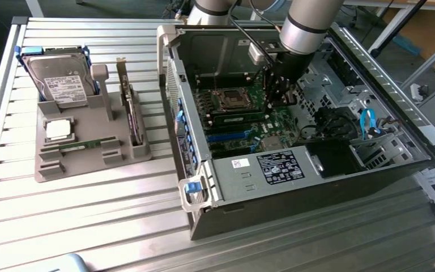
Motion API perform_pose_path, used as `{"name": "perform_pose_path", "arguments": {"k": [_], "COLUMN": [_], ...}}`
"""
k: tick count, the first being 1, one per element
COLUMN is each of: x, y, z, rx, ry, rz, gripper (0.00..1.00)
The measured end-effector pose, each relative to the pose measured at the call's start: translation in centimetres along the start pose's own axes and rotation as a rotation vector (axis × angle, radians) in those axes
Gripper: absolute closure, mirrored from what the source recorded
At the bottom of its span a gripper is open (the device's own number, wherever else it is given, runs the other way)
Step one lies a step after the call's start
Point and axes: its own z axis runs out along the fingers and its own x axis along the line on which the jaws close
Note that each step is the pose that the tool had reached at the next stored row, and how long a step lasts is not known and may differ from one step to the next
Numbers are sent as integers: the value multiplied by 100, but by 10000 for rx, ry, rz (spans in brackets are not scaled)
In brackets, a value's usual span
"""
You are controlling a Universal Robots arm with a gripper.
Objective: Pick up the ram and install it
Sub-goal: 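Press down the ram until it locks into place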
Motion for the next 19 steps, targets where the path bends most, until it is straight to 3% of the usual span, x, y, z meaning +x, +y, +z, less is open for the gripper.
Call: {"name": "perform_pose_path", "arguments": {"k": [19], "x": [-1], "y": [0], "z": [18], "rx": [0], "ry": [-1], "rz": [0], "gripper": [89]}}
